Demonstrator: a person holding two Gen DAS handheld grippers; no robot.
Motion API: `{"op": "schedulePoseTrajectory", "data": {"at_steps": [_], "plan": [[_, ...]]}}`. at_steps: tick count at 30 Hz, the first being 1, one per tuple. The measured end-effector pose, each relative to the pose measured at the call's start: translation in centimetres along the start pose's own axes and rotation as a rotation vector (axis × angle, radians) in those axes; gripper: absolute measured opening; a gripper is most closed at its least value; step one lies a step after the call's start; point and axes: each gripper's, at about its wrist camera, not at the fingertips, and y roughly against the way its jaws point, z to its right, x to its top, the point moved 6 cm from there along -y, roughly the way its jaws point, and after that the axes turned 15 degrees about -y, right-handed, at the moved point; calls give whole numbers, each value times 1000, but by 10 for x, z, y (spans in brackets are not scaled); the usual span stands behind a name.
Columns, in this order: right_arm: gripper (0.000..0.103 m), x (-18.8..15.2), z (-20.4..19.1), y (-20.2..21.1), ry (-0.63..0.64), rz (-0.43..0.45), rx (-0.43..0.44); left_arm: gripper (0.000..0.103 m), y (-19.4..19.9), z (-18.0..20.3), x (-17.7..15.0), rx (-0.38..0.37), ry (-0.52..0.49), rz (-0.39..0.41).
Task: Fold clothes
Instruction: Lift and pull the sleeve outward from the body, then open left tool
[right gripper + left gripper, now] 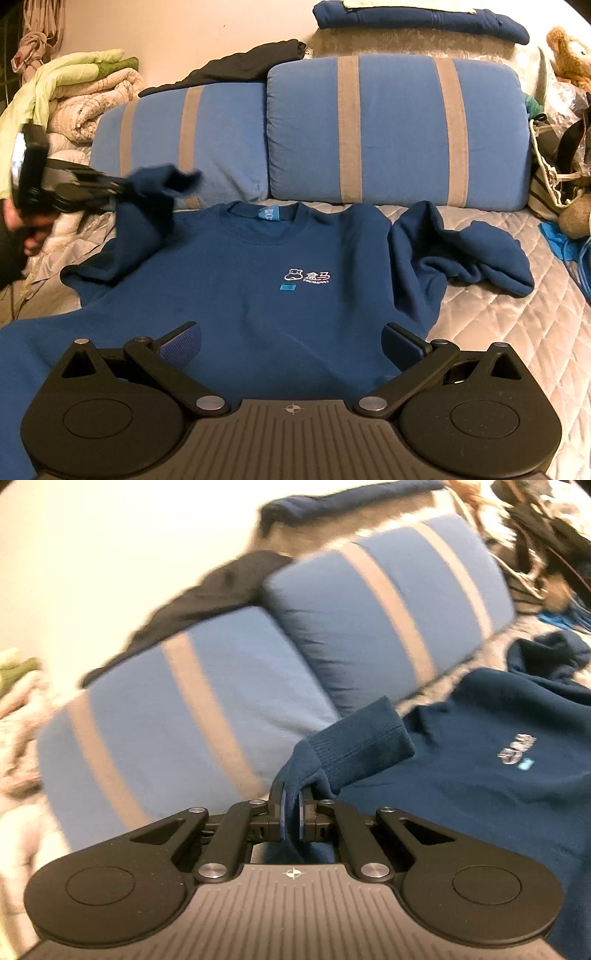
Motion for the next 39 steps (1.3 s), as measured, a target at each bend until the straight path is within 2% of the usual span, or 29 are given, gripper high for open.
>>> {"op": "schedulePoseTrajectory", "data": {"at_steps": [14,27,29,33,35,37,39], "plan": [[103,-1,-2,0,19,-4,-22,7,84,-110,-103,275,142,-114],[103,-1,-3,0,38,-2,-45,7,130,-135,-235,441,265,-343],[103,-1,-2,0,37,-2,-45,7,132,-129,-259,453,276,-397],[103,0,-1,0,32,0,-45,10,135,-112,-311,454,370,-506],[103,0,-1,0,31,0,-45,11,135,-105,-333,432,449,-545],[103,0,-1,0,32,-2,-45,18,140,-100,-352,423,544,-576],[103,0,-1,0,32,-2,-45,34,148,-97,-369,430,658,-599]]}}
